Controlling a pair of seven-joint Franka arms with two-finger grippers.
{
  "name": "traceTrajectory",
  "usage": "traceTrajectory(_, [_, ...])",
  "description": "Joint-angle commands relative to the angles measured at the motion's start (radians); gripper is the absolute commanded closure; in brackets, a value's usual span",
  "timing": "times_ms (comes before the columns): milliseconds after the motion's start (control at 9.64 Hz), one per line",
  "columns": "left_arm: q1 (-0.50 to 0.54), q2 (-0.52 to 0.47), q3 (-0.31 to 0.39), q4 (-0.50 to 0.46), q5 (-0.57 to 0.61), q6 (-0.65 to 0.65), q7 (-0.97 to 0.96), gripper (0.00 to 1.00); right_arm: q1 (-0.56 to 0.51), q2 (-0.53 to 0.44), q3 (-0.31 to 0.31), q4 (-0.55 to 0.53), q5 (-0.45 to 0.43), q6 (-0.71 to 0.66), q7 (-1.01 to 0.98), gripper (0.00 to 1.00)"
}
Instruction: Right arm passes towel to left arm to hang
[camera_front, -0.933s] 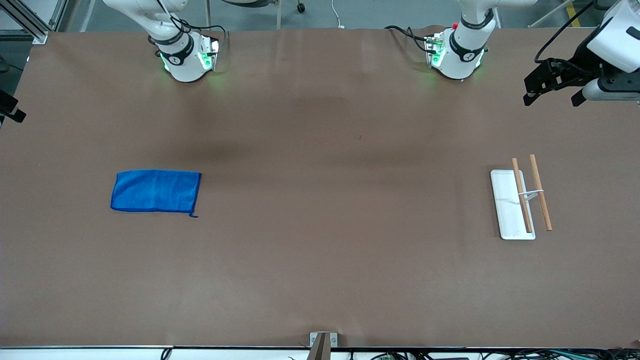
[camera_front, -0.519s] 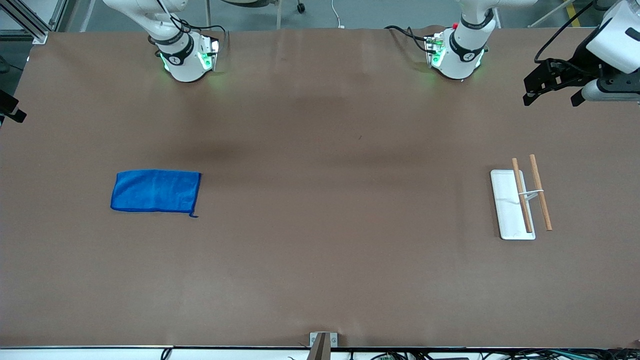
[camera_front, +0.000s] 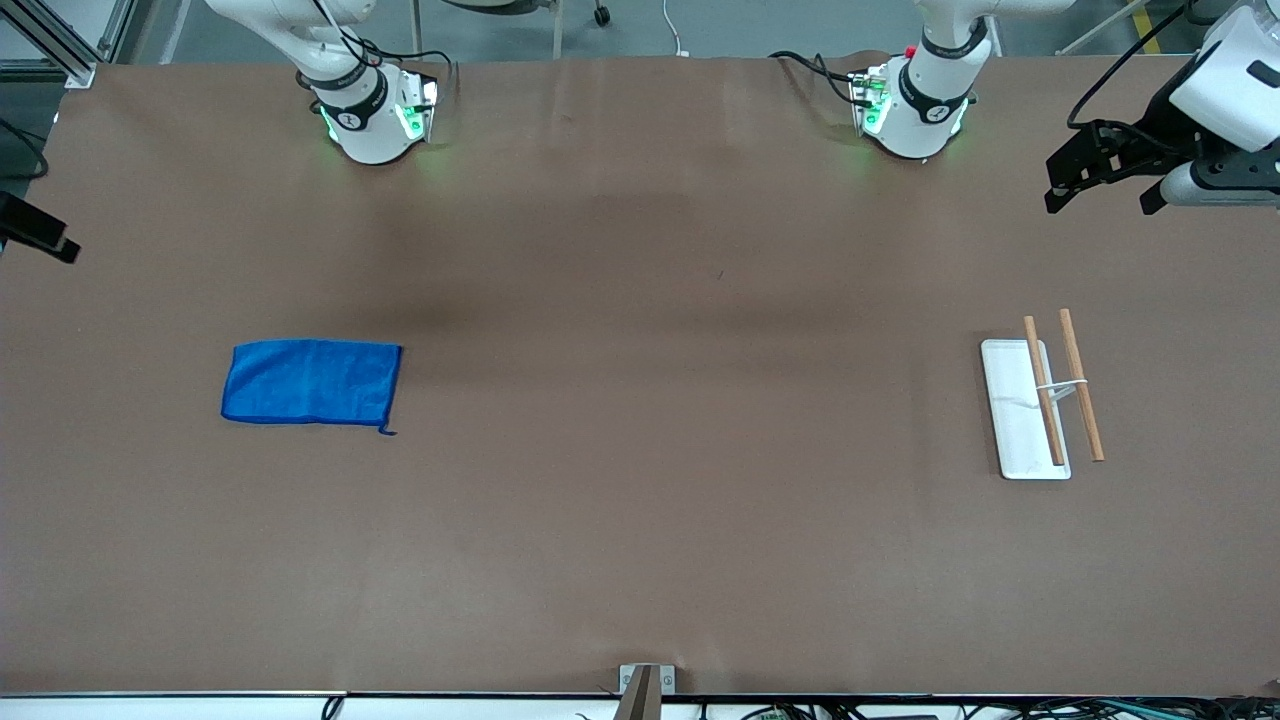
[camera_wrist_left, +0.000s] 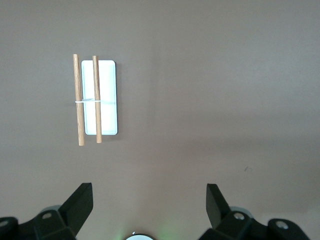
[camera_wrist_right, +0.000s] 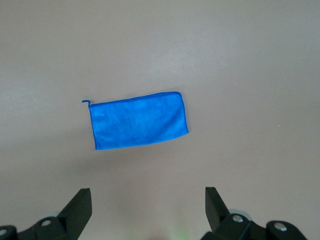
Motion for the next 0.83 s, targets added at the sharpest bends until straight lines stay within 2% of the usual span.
traceTrajectory(0, [-0.004, 0.01, 0.008, -0.022, -0.011, -0.01, 0.016, 0.0, 0.014, 0.015, 0.0, -0.055, -0.007, 0.007, -0.007, 0.0])
traceTrajectory(104, [-0.005, 0.009, 0.01, -0.022, -0.011, -0.01, 0.016, 0.0, 0.012, 0.019, 0.001, -0.094, 0.004, 0.057, -0.007, 0.0])
traceTrajectory(207, [-0.005, 0.009, 0.008, -0.023, -0.011, -0.011, 0.016, 0.0, 0.021, 0.03, 0.0, -0.179, 0.004, 0.161, -0.014, 0.0])
traceTrajectory(415, [-0.005, 0.009, 0.008, -0.023, -0.011, -0.011, 0.016, 0.0, 0.015, 0.051, 0.0, -0.386, 0.004, 0.443, -0.112, 0.0])
traceTrajectory(726, [-0.005, 0.009, 0.008, -0.029, -0.011, -0.011, 0.016, 0.0, 0.023, 0.145, 0.0, -0.567, 0.003, 0.741, -0.128, 0.0])
